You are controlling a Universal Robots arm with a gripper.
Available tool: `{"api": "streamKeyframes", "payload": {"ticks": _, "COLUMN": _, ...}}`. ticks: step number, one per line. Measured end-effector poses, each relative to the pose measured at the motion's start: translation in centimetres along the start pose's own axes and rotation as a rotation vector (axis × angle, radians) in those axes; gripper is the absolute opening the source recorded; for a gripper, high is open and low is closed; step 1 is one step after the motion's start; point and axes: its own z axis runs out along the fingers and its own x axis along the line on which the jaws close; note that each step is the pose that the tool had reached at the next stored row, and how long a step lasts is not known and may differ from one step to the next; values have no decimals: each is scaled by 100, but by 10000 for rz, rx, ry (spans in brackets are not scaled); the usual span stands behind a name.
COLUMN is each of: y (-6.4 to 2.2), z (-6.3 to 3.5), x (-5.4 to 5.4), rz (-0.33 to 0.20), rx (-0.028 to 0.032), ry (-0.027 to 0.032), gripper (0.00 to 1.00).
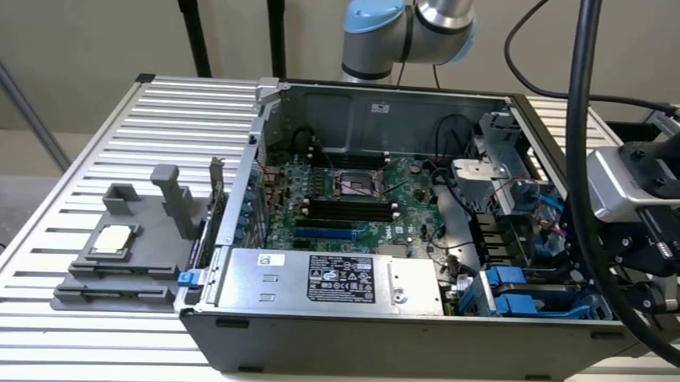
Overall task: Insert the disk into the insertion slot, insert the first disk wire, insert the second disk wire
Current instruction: 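Insert the first disk wire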
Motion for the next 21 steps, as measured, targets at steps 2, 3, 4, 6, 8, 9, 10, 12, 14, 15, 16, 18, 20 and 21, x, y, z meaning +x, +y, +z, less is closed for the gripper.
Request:
{"api": "streamKeyframes", "payload": {"ticks": 2, "y": 8, "z": 0, "x": -4, "rz": 35, "rx": 25, "ry": 59, "gripper": 16}}
{"api": "streamKeyframes", "payload": {"ticks": 3, "y": 14, "z": 2, "x": -9, "rz": 36, "rx": 40, "ry": 105, "gripper": 16}}
{"api": "streamKeyframes", "payload": {"ticks": 4, "y": 19, "z": 3, "x": -14, "rz": 40, "rx": 52, "ry": 139, "gripper": 16}}
{"api": "streamKeyframes", "payload": {"ticks": 6, "y": 30, "z": 7, "x": -28, "rz": 50, "rx": 95, "ry": 168, "gripper": 16}}
{"api": "streamKeyframes", "payload": {"ticks": 8, "y": 35, "z": 10, "x": -44, "rz": 72, "rx": 151, "ry": 171, "gripper": 16}}
{"api": "streamKeyframes", "payload": {"ticks": 9, "y": 34, "z": 12, "x": -51, "rz": 85, "rx": 179, "ry": 172, "gripper": 16}}
{"api": "streamKeyframes", "payload": {"ticks": 10, "y": 34, "z": 14, "x": -57, "rz": 103, "rx": 211, "ry": 173, "gripper": 16}}
{"api": "streamKeyframes", "payload": {"ticks": 12, "y": 34, "z": 18, "x": -64, "rz": 138, "rx": 284, "ry": 176, "gripper": 16}}
{"api": "streamKeyframes", "payload": {"ticks": 14, "y": 34, "z": 23, "x": -71, "rz": 160, "rx": 352, "ry": 186, "gripper": 16}}
{"api": "streamKeyframes", "payload": {"ticks": 15, "y": 36, "z": 25, "x": -72, "rz": 164, "rx": 375, "ry": 194, "gripper": 16}}
{"api": "streamKeyframes", "payload": {"ticks": 16, "y": 38, "z": 27, "x": -72, "rz": 164, "rx": 392, "ry": 203, "gripper": 16}}
{"api": "streamKeyframes", "payload": {"ticks": 18, "y": 45, "z": 28, "x": -72, "rz": 165, "rx": 412, "ry": 237, "gripper": 16}}
{"api": "streamKeyframes", "payload": {"ticks": 20, "y": 55, "z": 30, "x": -73, "rz": 168, "rx": 430, "ry": 264, "gripper": 16}}
{"api": "streamKeyframes", "payload": {"ticks": 21, "y": 59, "z": 30, "x": -74, "rz": 171, "rx": 436, "ry": 278, "gripper": 16}}
